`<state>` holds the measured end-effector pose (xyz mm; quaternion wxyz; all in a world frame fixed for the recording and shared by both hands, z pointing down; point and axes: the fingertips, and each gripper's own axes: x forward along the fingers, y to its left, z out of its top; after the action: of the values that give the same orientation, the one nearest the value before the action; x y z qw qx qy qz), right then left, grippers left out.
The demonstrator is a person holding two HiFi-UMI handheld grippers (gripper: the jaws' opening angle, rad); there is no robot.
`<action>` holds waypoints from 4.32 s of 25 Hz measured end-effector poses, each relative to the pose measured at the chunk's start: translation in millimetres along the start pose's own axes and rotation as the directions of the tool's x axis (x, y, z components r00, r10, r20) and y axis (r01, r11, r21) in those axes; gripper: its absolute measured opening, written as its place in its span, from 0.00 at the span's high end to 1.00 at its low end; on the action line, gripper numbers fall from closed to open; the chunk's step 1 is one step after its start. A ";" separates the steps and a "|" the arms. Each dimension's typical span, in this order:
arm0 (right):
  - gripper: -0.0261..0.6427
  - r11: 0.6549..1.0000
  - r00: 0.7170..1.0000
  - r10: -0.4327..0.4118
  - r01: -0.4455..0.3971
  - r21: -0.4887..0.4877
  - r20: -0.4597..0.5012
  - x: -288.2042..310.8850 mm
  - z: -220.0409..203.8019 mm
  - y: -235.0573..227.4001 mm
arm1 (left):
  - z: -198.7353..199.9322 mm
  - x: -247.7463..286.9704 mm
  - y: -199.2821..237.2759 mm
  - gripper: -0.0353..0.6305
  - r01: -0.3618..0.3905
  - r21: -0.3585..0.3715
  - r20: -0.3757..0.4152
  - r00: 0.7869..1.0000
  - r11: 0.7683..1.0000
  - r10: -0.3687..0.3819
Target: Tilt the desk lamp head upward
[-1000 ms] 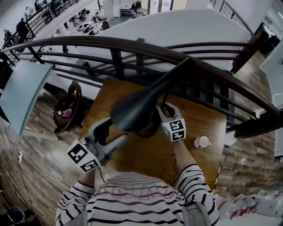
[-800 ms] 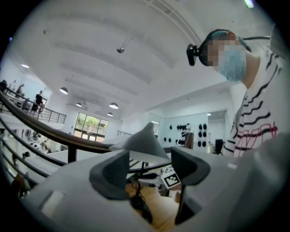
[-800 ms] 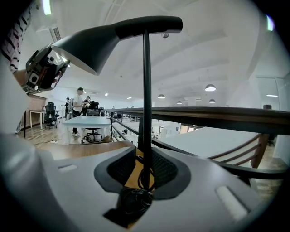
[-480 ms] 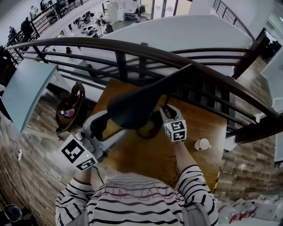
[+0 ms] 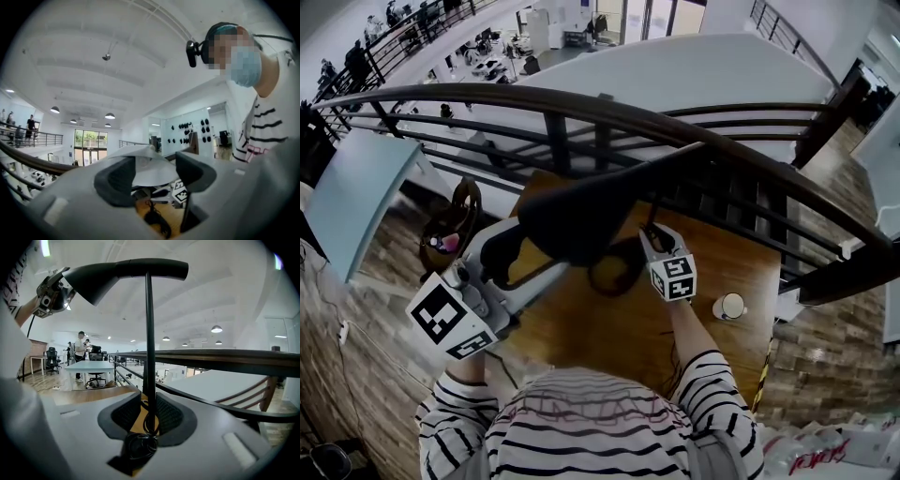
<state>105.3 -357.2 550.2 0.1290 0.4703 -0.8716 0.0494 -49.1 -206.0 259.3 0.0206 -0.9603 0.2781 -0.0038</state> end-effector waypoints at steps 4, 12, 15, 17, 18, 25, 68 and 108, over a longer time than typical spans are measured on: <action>0.82 1.000 1.000 -0.004 0.004 0.001 -0.001 1.4 -0.1 1.1 | 9.0 1.1 1.8 0.54 0.008 0.013 -0.032 0.999 1.000 -0.008; 0.82 1.000 1.000 -0.004 0.004 0.009 -0.002 2.0 2.4 0.9 | 28.3 5.3 2.9 0.53 0.018 0.040 -0.050 0.999 0.999 -0.016; 0.82 1.000 1.000 -0.004 0.004 0.013 -0.001 2.2 2.5 1.6 | 36.5 5.9 2.7 0.53 0.024 0.054 -0.046 0.999 0.998 -0.021; 0.82 1.000 1.000 -0.003 0.003 0.014 0.000 2.0 2.3 1.7 | 40.9 7.1 2.0 0.53 0.029 0.061 -0.043 0.999 0.998 -0.026; 0.83 1.000 1.000 -0.003 0.003 0.014 0.002 1.4 1.9 1.4 | 43.1 8.3 1.2 0.53 0.032 0.064 -0.042 0.999 0.997 -0.029; 0.83 1.000 1.000 -0.002 0.002 0.015 0.004 2.5 0.5 0.9 | 56.0 13.8 0.9 0.53 0.047 0.085 -0.021 0.999 0.995 -0.045; 0.77 0.992 0.993 -0.110 0.107 0.069 0.039 -58.2 15.7 37.9 | 34.0 -32.4 -12.2 0.49 0.029 0.197 0.113 0.992 0.980 -0.052; 0.96 0.945 0.931 -0.282 0.228 0.236 0.233 -176.9 36.1 177.0 | -130.9 -105.9 -17.1 0.80 -0.021 0.017 0.004 1.000 1.000 0.021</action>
<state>44.2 -124.1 473.7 -0.0319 0.5931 -0.8023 0.0589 -132.0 -140.0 391.2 0.0294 -0.9571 0.2881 -0.0039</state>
